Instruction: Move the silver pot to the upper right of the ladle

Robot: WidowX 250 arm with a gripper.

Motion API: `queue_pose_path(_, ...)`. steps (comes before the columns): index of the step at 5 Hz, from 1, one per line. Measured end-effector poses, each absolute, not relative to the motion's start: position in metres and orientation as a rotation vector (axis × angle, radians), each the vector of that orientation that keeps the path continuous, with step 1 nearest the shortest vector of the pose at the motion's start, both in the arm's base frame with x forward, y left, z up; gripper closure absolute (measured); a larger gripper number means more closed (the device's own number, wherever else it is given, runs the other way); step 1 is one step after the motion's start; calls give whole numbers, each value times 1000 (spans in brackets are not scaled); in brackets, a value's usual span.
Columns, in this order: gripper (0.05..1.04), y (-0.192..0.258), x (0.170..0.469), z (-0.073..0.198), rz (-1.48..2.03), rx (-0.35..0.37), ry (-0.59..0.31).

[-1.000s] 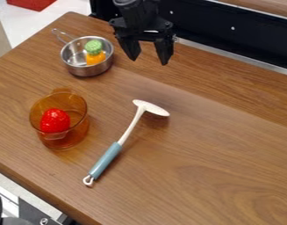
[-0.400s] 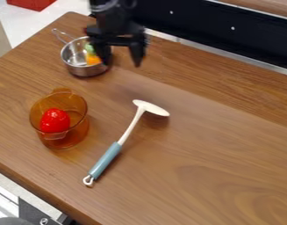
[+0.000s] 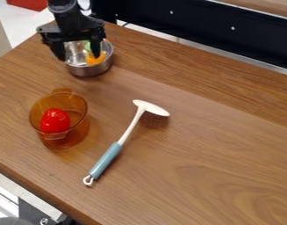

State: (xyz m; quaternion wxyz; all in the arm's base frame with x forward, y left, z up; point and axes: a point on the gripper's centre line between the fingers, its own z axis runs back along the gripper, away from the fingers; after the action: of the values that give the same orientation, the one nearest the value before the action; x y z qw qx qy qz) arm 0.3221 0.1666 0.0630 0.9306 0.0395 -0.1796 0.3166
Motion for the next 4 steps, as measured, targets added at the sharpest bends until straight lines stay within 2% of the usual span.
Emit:
queue_pose_path(1, 84, 179, 318, 45, 879, 56, -334)
queue_pose_path(2, 84, 192, 321, 41, 1037, 41, -285)
queue_pose_path(3, 84, 201, 319, 39, 1135, 23, -314)
queue_pose_path(4, 84, 202, 316, 31, 1174, 38, -288)
